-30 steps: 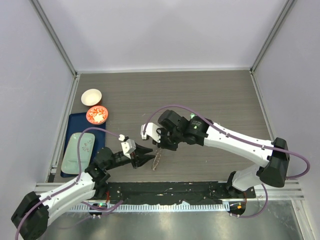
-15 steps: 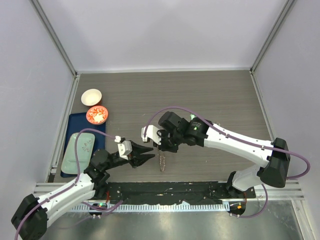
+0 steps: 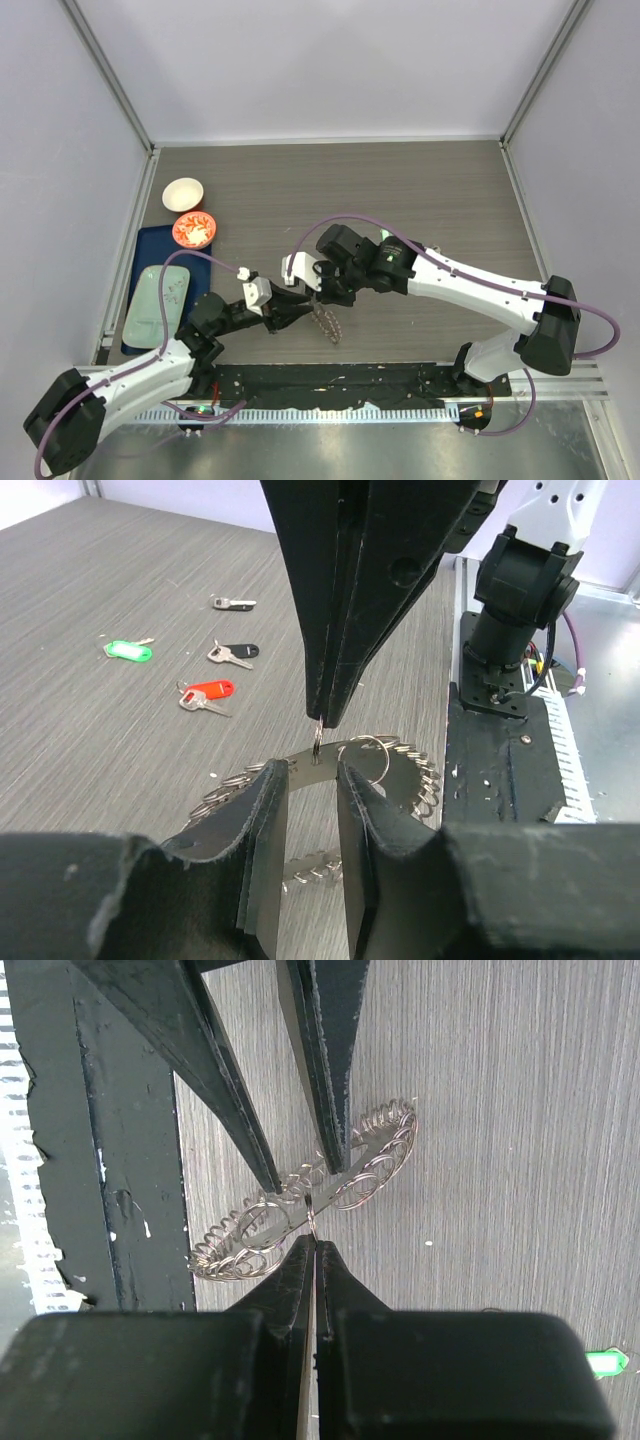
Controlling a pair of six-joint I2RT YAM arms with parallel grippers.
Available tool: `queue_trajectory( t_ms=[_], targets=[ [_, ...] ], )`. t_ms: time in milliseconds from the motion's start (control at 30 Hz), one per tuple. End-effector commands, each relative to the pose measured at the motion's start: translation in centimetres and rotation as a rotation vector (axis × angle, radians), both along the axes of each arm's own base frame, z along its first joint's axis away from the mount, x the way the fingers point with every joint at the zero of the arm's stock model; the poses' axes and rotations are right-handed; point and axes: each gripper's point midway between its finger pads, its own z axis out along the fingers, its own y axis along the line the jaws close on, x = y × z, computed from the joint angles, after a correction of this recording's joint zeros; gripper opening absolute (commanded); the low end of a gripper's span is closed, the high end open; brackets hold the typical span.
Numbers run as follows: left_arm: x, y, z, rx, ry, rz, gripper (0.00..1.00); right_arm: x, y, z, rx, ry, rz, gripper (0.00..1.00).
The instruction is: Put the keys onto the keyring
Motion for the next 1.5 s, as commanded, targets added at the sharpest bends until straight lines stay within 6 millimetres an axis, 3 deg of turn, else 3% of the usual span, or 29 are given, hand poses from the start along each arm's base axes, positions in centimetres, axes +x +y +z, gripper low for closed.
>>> queue_trajectory(
  t_ms=[0,433,700,900,1033,1100,1167,1200,1300,1333,1367,1433,1467],
  targets=[
    [0.2,-0.7,4.2,-0.092,-0.096,-0.015,0.29,-0.1,0.9,2.6,0.103,-0.043,0.026,0.01],
    [0.3,-1.4,3.7,-0.078,-0.081,-0.032,0.27,-0.3,1.1,2.8,0.127,-0.043,0.034,0.01],
    [0.2,-1.8,3.6,-0.073,-0.075,-0.041,0.20,-0.5,1.2,3.3,0.151,-0.045,0.039,0.01],
    [0.1,-2.0,4.0,-0.079,-0.081,-0.052,0.14,-0.6,1.2,3.1,0.152,-0.040,0.043,0.01],
    [0.1,-2.1,3.8,-0.074,-0.074,-0.055,0.00,-0.6,1.3,3.1,0.159,-0.036,0.039,0.01],
    [0.1,-2.1,3.7,-0.077,-0.072,-0.053,0.00,-0.4,1.6,3.2,0.178,-0.040,0.015,0.01],
    [0.3,-1.9,3.4,-0.085,-0.071,-0.034,0.00,-0.3,1.7,3.7,0.221,-0.052,-0.001,0.07],
    [0.3,-1.8,3.3,-0.087,-0.068,-0.027,0.00,-0.2,1.8,4.1,0.242,-0.059,-0.015,0.19],
    [0.8,-1.5,3.2,-0.101,-0.042,0.013,0.00,0.9,1.4,5.0,0.318,-0.106,-0.108,0.36],
    [1.0,-1.4,3.2,-0.107,-0.033,0.024,0.00,1.2,0.9,4.4,0.318,-0.108,-0.155,0.39],
    [1.3,-1.3,3.6,-0.121,-0.029,0.045,0.00,1.6,0.9,5.8,0.380,-0.132,-0.177,0.42],
    [1.5,-1.1,3.7,-0.134,-0.008,0.060,0.00,2.3,0.2,5.4,0.396,-0.152,-0.245,0.43],
    [1.7,-0.9,3.9,-0.145,-0.007,0.077,0.00,2.6,0.1,6.5,0.450,-0.160,-0.283,0.44]
  ],
)
